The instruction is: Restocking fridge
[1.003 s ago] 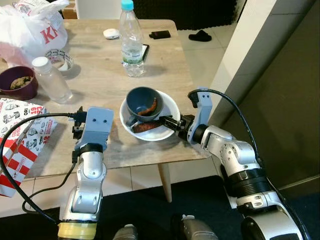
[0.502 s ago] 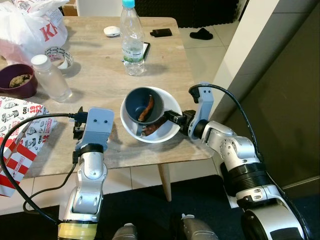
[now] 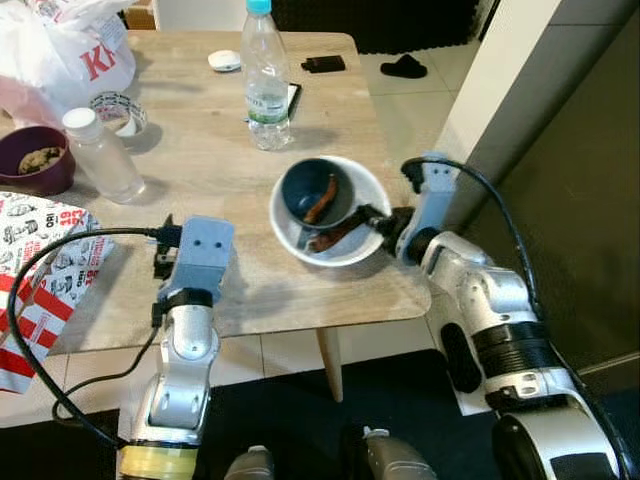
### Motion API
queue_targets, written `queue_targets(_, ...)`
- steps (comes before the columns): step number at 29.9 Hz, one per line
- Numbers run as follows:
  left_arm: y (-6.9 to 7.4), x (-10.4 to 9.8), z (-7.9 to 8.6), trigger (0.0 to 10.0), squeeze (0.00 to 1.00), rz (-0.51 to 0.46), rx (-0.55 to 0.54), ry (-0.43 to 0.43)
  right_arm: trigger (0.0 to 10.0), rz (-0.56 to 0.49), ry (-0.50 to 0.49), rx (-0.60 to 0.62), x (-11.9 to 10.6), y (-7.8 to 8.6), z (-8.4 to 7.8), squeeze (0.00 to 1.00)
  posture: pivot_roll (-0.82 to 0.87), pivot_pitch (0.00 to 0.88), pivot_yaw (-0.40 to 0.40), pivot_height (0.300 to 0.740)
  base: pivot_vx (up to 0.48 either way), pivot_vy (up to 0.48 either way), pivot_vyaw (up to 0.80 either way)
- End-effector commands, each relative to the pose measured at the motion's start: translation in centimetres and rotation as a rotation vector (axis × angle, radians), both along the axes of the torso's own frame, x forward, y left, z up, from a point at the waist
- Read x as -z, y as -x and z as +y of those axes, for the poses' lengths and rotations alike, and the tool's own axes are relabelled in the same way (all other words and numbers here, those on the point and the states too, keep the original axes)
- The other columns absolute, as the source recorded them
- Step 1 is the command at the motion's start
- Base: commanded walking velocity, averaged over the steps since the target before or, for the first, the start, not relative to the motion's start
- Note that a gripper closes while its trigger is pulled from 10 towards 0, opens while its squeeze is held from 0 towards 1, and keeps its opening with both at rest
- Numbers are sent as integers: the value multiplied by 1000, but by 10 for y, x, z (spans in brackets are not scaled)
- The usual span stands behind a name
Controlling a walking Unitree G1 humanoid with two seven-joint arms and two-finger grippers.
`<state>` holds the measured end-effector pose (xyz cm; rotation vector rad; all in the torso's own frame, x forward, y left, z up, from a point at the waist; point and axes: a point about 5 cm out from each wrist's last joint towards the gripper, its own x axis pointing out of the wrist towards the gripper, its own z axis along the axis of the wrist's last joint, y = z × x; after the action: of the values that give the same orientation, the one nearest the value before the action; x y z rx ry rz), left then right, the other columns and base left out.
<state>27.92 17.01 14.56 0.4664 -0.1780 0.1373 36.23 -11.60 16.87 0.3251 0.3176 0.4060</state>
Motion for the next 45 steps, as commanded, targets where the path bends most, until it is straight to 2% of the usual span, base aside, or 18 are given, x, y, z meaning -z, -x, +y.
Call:
queue_targets(1, 5, 2, -19, 10000, 0, -3, 124, 1, 10000, -41, -21, 115, -6, 0, -25, 0, -2, 184, -122, 740, 0, 0, 0)
queue_targets(9, 13, 2, -40, 10000, 0, -21, 275, -52, 10000, -56, 59, 355, -1, 10, -79, 0, -17, 173, -101, 740, 0, 0, 0)
queue_targets(10, 13, 2, -40, 10000, 0, -21, 275, -52, 10000, -56, 59, 355, -1, 10, -79, 0, -17, 173, -101, 740, 0, 0, 0)
queue_targets(11, 12, 2, -41, 10000, 0, -18, 281, -52, 10000, -50, 55, 467, 1, 15, -107, 0, -21, 170, -98, 740, 0, 0, 0)
queue_targets(12, 12, 2, -42, 10000, 0, -17, 284, -52, 10000, -48, 50, 516, 1, 18, -119, 0, -24, 167, -95, 740, 0, 0, 0)
queue_targets(17, 11, 2, -42, 10000, 0, -18, 287, -51, 10000, -47, 47, 545, 1, 19, -126, 0, -24, 167, -95, 740, 0, 0, 0)
queue_targets(18, 12, 2, -42, 10000, 0, -17, 300, -54, 10000, -43, 45, 593, 2, 22, -138, 0, -25, 165, -90, 740, 0, 0, 0)
queue_targets(19, 12, 2, -42, 10000, 0, -17, 300, -54, 10000, -43, 45, 593, 2, 22, -138, 0, -25, 165, -90, 740, 0, 0, 0)
queue_targets(21, 20, 4, -38, 10000, 0, 15, 358, -32, 10000, -38, 45, 728, 9, 35, -177, 0, -12, 167, -83, 740, 0, 0, 0)
queue_targets(22, 20, 4, -38, 10000, 0, 15, 358, -32, 10000, -38, 45, 728, 9, 35, -177, 0, -12, 167, -83, 740, 0, 0, 0)
queue_targets(23, 24, 4, -33, 10000, 0, 34, 373, -16, 10000, -40, 50, 785, 13, 44, -195, 0, -10, 168, -80, 740, 0, 0, 0)
queue_targets(24, 24, 4, -33, 10000, 0, 34, 373, -16, 10000, -40, 50, 785, 13, 44, -195, 0, -10, 168, -80, 740, 0, 0, 0)
queue_targets(26, 30, 4, -19, 10000, 0, 52, 348, 1, 10000, -42, 77, 852, 26, 60, -217, 0, -5, 170, -76, 740, 0, 0, 0)
queue_targets(30, 33, 4, -9, 10000, 0, 62, 313, 8, 10000, -19, 109, 889, 41, 72, -227, 0, -3, 171, -75, 740, 0, 0, 0)
queue_targets(34, 39, -6, -2, 10000, 0, 62, 307, 151, 10000, 50, 141, 902, 77, 91, -226, 0, 10, 178, -73, 740, 0, 0, 0)
queue_targets(41, 48, -52, 20, 10000, 0, -70, 276, 44, 10000, 99, 128, 889, 103, 99, -215, 0, 58, 190, -54, 740, 0, 0, 0)
queue_targets(43, 65, -48, 30, 10000, 0, 52, 336, 156, 10000, 95, 112, 880, 107, 96, -209, 0, 86, 202, -38, 740, 0, 0, 0)
queue_targets(45, 65, -48, 30, 10000, 0, 52, 336, 156, 10000, 95, 112, 880, 107, 96, -209, 0, 86, 202, -38, 740, 0, 0, 0)
